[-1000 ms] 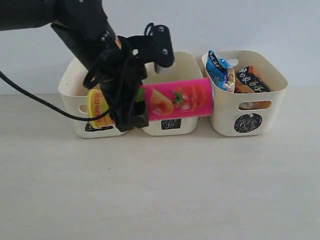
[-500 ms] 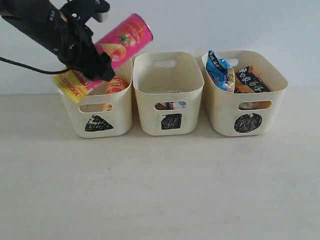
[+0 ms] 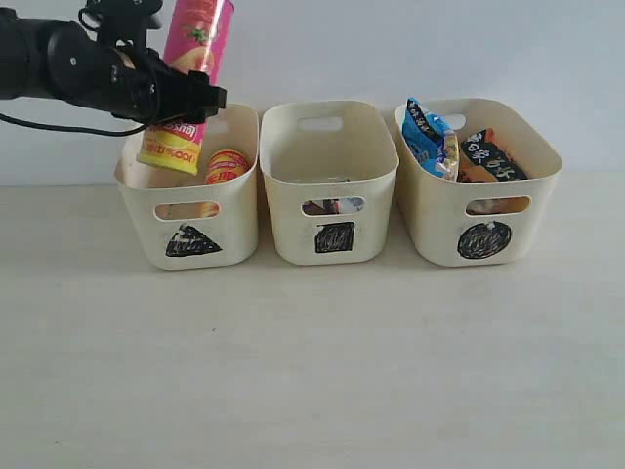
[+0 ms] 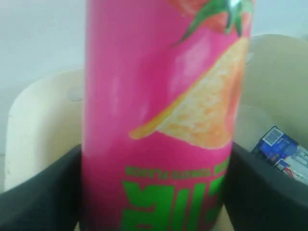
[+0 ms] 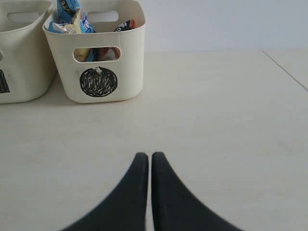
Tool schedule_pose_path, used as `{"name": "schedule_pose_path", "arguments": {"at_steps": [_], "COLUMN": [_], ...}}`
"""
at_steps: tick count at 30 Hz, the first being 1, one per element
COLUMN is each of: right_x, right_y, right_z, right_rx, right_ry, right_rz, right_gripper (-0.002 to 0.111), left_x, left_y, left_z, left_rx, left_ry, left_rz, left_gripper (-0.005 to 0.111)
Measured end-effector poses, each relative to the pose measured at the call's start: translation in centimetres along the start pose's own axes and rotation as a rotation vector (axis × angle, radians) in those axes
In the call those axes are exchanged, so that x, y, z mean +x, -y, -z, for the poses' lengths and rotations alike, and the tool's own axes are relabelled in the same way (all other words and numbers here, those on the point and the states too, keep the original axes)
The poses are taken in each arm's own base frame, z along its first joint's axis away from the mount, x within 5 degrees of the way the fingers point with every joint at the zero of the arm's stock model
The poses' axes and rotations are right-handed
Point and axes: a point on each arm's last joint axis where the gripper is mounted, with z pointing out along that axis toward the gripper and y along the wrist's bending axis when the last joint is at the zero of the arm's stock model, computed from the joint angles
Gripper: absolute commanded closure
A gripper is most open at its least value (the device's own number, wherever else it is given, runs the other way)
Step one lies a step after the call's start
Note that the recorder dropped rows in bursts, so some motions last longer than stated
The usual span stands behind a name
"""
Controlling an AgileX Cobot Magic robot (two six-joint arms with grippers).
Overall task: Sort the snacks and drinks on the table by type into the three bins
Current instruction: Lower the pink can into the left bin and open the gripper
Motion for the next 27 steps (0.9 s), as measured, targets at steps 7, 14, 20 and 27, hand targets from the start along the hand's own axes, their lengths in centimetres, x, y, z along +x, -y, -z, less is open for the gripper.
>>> {"name": "schedule_pose_path", "arguments": {"at_steps": [7, 14, 20, 27], "right_x": [0.0, 0.0, 0.0, 0.0], "right_y": [0.0, 0.0, 0.0, 0.0], "right_z": [0.0, 0.0, 0.0, 0.0], "right_rx": [0.0, 0.0, 0.0, 0.0], "right_ry": [0.0, 0.0, 0.0, 0.0], "right_rz": [0.0, 0.0, 0.0, 0.0], "right_gripper": [0.108, 0.108, 0.108, 0.108], "left_x": [1.6, 1.9, 1.9, 1.9], "left_y": [-1.4, -2.1, -2.2, -2.2], "left_z": [-1.9, -2.1, -2.1, -2.1], "left_rx": [-0.027, -0.038, -0.04, -0.04], "left_ry": [-0.029, -0.035, -0.035, -0.03], "left_rz": [0.078, 0.089, 0.091, 0.093], "left_gripper": [0.102, 0.067, 0.03, 0.029]}}
